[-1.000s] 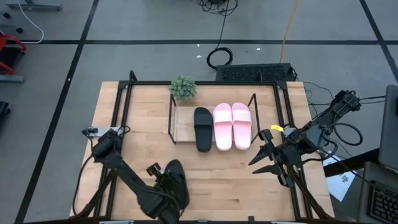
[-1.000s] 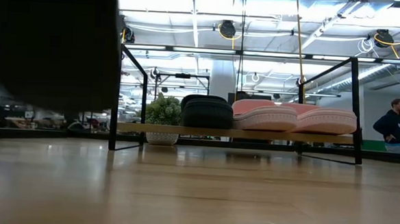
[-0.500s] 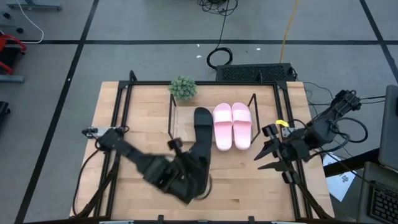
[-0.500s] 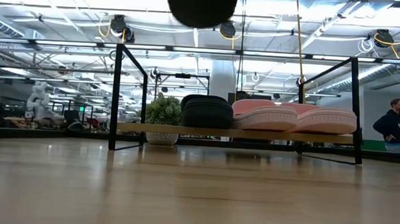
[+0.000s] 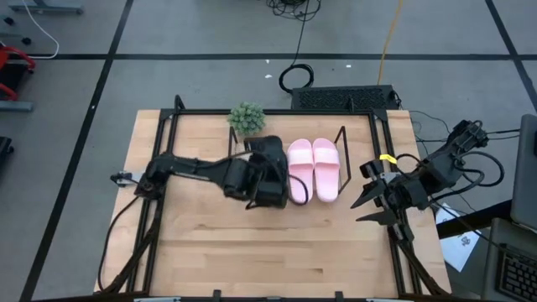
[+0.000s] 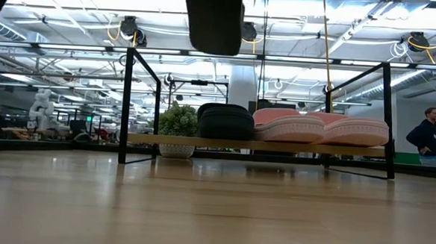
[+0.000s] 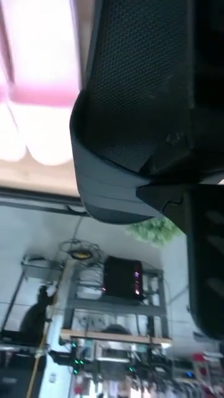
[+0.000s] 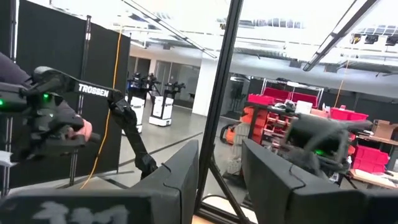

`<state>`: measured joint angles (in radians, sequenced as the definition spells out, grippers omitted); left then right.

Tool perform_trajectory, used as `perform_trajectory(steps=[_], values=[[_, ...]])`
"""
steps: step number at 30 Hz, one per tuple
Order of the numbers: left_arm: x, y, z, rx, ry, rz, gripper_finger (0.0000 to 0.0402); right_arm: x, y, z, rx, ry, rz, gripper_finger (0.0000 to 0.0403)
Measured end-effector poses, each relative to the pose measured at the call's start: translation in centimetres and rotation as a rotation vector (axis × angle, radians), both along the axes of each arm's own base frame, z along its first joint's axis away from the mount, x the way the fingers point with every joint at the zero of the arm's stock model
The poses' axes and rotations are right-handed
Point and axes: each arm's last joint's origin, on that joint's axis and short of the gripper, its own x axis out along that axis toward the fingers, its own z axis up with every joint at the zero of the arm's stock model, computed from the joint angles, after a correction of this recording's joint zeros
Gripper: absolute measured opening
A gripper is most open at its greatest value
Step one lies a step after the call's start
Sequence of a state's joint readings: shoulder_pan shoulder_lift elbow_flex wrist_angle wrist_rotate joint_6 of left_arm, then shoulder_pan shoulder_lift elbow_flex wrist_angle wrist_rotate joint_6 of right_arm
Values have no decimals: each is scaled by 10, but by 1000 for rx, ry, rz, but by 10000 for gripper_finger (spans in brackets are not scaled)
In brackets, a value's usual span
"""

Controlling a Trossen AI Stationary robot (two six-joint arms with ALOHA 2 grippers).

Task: Pick and place slides into the shelf
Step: Put the black slide on the shelf

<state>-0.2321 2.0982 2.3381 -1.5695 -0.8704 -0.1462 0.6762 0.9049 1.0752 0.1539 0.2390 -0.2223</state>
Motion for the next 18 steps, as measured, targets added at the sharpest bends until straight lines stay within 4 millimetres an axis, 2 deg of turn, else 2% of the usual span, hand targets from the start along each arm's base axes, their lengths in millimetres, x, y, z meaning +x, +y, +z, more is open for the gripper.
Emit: perform_trajectory(steps=[4,7,11,15,18], values=[[2,22,-13,19,61,54,0,0,-1,0,1,3,-35,111],[-6,32,-23,58,106,91,0,0,-2,0,-4,0,-58,111],[-30,36,-35,72,107,153,0,-1,-3,1,-12,-8,-70,111],[-51,33,-41,80,12,153,0,-1,-5,2,-13,-14,-120,111],[-59,31,-47,59,-75,132,0,-1,-6,2,-22,-13,-157,111]])
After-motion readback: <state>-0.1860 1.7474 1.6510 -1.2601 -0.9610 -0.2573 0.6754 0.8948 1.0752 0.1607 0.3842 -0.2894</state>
